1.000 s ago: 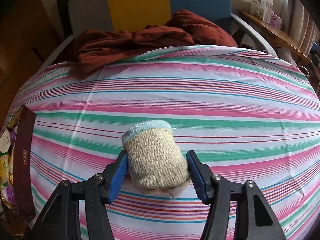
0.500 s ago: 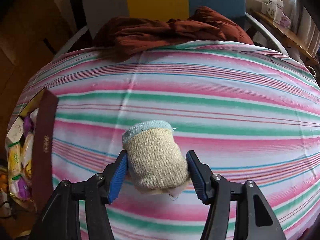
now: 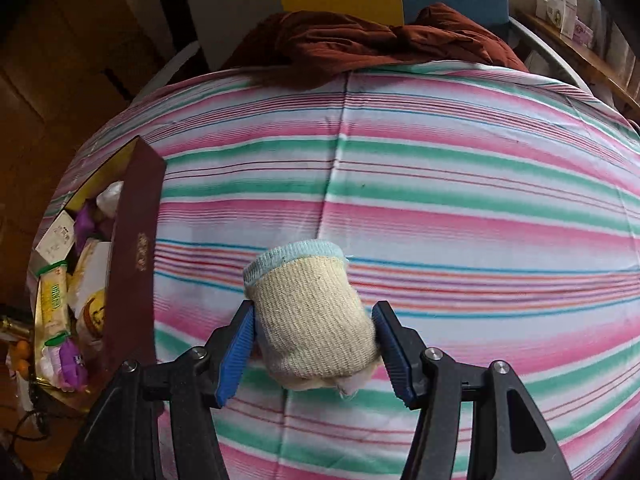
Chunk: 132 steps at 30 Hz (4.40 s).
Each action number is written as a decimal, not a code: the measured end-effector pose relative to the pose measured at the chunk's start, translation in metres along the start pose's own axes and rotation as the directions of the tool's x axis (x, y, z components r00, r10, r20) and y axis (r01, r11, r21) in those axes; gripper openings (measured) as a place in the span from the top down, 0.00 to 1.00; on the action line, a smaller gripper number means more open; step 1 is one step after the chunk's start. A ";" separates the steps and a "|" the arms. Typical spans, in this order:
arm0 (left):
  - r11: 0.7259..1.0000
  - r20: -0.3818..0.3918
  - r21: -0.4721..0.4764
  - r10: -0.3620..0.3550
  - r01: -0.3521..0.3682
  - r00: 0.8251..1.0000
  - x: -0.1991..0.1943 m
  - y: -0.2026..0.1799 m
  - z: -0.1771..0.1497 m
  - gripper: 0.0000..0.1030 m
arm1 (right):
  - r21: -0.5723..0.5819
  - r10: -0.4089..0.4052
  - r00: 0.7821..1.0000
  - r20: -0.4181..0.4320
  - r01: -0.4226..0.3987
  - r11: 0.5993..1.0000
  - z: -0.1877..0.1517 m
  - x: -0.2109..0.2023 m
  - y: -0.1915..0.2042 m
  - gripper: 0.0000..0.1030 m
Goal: Organize objects
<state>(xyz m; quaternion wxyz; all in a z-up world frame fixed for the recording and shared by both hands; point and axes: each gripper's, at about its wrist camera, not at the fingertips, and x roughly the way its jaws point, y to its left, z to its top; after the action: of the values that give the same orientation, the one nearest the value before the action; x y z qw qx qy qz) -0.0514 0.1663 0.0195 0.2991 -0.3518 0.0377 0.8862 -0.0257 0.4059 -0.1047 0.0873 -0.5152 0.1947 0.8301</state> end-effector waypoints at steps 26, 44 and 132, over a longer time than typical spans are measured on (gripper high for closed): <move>0.959 -0.049 -0.252 0.120 -0.128 0.992 -0.020 0.136 -0.061 0.40 | -0.167 0.227 0.970 0.085 -0.211 0.963 0.020 -0.024 0.151 0.42; 0.961 -0.065 -0.190 0.194 -0.203 0.979 0.016 0.119 -0.046 0.39 | -0.185 0.183 0.981 0.059 -0.169 0.968 0.050 0.005 0.172 0.41; 0.847 0.030 -0.271 0.482 -0.457 0.875 -0.070 0.097 -0.085 0.01 | -0.292 0.011 0.968 0.251 0.065 0.954 -0.080 -0.035 0.180 0.36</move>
<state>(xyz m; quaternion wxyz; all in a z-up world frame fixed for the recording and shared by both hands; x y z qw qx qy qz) -0.0137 0.0280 -0.0130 0.0266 -0.3240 -0.0066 0.9456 -0.0059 0.2112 -0.0630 0.0440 -0.4165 0.0478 0.9068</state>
